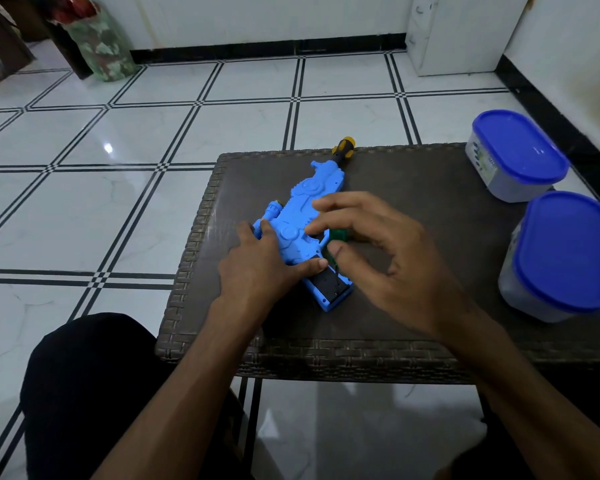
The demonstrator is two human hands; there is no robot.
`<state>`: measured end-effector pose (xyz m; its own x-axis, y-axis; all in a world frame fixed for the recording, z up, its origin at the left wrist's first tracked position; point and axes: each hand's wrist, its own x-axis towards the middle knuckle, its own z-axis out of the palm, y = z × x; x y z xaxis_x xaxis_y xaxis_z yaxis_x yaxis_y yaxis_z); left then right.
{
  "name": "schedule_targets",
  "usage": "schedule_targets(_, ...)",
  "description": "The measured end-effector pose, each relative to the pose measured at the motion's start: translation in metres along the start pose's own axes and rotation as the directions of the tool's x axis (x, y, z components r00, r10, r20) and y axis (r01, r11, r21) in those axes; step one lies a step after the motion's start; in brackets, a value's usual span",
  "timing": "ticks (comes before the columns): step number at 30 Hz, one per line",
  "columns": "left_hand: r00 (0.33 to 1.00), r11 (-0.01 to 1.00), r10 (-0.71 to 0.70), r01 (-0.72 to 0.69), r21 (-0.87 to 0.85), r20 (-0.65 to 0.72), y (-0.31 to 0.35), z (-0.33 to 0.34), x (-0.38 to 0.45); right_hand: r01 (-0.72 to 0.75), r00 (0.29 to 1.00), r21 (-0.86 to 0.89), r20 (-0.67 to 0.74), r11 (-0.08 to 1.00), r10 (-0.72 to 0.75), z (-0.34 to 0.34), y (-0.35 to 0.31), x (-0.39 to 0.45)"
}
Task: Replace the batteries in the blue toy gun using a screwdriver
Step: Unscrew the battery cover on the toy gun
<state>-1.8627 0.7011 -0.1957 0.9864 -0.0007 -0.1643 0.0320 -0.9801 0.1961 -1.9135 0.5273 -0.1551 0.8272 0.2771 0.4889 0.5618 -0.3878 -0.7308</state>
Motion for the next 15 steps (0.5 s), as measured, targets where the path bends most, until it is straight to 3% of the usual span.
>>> schedule_targets(5, 1.0, 1.0, 0.003, -0.003, -0.009, 0.002, 0.0004, 0.0002, 0.0001, -0.014, 0.998, -0.028, -0.066, 1.0, 0.012, 0.0013, 0.0011, 0.0005)
schedule_targets(9, 1.0, 1.0, -0.007, 0.007, 0.0, -0.001, -0.0008, 0.0019, 0.0015, -0.068, 0.997, 0.074, -0.021, 0.995, 0.07, -0.0003, -0.0027, 0.0004)
schedule_targets(15, 1.0, 1.0, 0.003, -0.004, 0.024, 0.028, 0.0011, -0.0021, -0.0012, 0.03, 0.999, -0.088, -0.036, 0.996, -0.033, 0.0004, 0.0001, 0.0002)
